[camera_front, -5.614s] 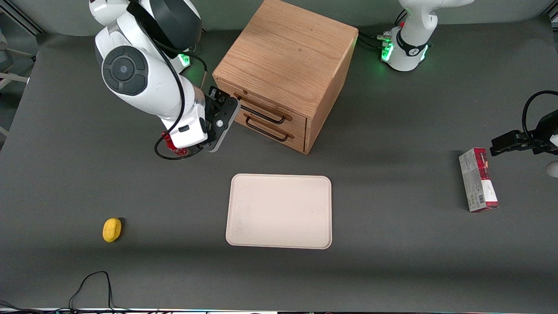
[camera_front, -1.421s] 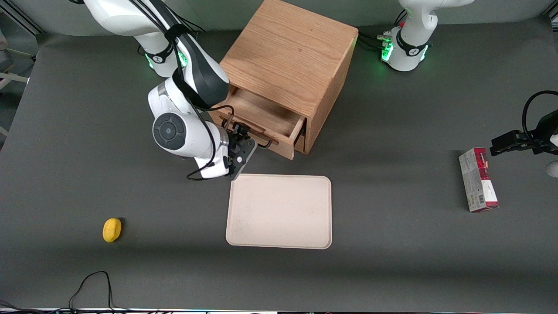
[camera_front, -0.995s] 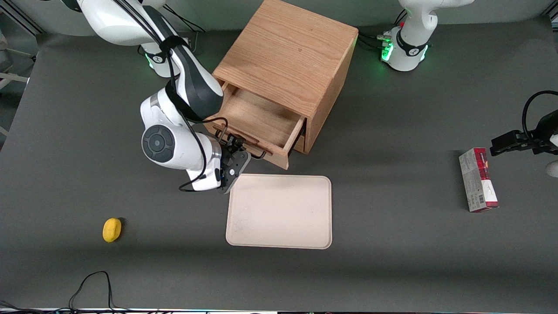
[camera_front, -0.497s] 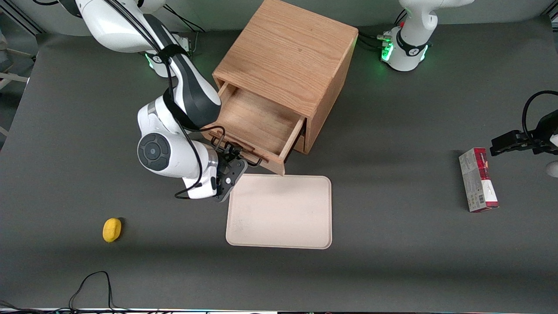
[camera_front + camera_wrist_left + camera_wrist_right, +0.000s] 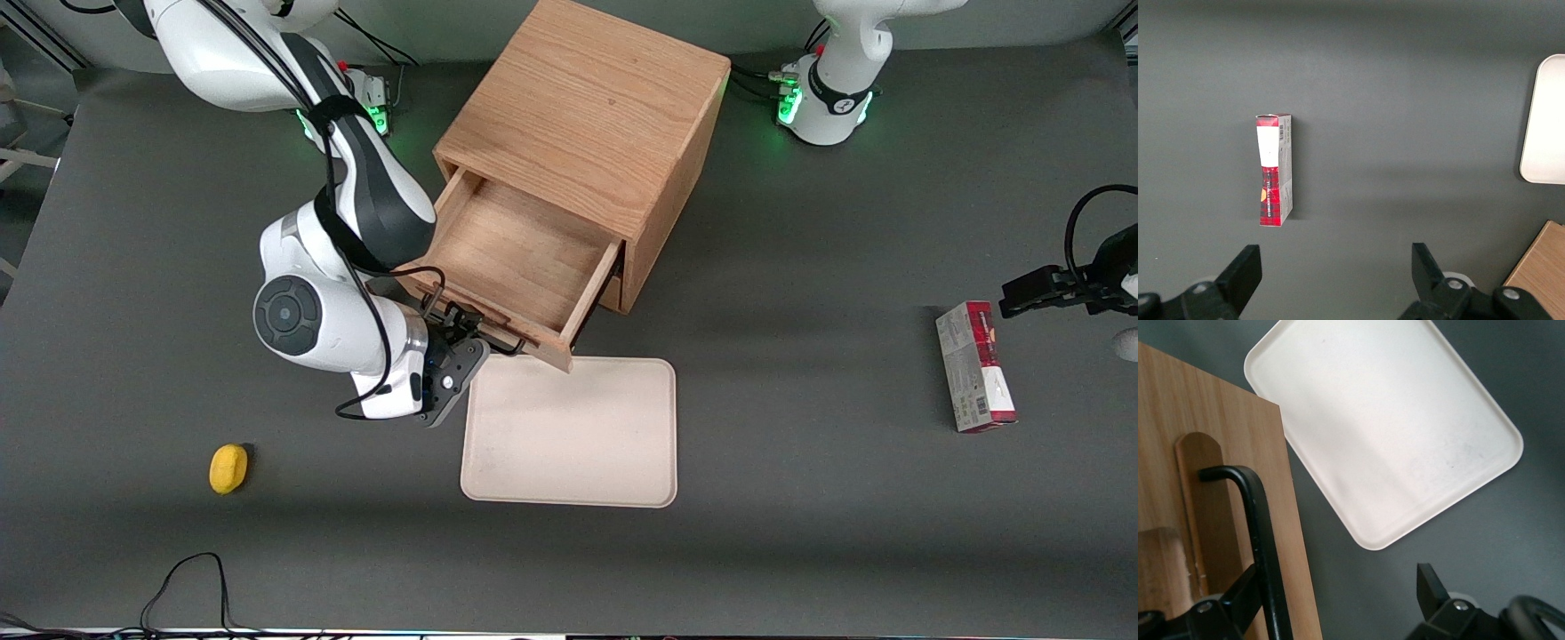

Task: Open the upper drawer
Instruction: 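Pull the upper drawer outward by its handle with the right gripper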

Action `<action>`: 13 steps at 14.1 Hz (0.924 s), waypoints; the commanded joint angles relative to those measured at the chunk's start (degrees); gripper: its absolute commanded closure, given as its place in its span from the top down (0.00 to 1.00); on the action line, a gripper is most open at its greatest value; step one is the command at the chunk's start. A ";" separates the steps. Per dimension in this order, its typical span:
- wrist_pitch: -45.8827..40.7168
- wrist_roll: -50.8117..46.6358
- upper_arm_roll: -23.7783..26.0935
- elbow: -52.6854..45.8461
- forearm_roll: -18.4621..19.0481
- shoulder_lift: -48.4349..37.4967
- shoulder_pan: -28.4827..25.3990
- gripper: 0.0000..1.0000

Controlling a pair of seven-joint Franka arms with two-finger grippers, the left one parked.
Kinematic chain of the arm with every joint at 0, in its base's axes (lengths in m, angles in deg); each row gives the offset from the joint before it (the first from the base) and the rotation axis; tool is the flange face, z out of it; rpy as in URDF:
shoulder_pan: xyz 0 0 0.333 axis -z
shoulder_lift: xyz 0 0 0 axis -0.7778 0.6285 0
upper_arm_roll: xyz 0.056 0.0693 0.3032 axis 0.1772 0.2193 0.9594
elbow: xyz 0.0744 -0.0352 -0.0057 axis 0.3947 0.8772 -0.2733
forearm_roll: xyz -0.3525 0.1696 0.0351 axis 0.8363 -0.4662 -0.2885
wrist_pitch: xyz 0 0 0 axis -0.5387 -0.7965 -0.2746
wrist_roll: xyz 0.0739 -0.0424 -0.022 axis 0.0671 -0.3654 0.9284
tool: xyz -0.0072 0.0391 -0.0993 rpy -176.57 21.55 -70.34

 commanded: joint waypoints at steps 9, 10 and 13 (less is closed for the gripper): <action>-0.21 0.87 -0.08 -5.88 2.16 3.15 1.77 1.00; -0.21 0.87 -0.08 -6.05 2.16 3.25 2.20 1.00; -0.21 0.87 -0.08 -6.40 2.16 3.51 2.38 1.00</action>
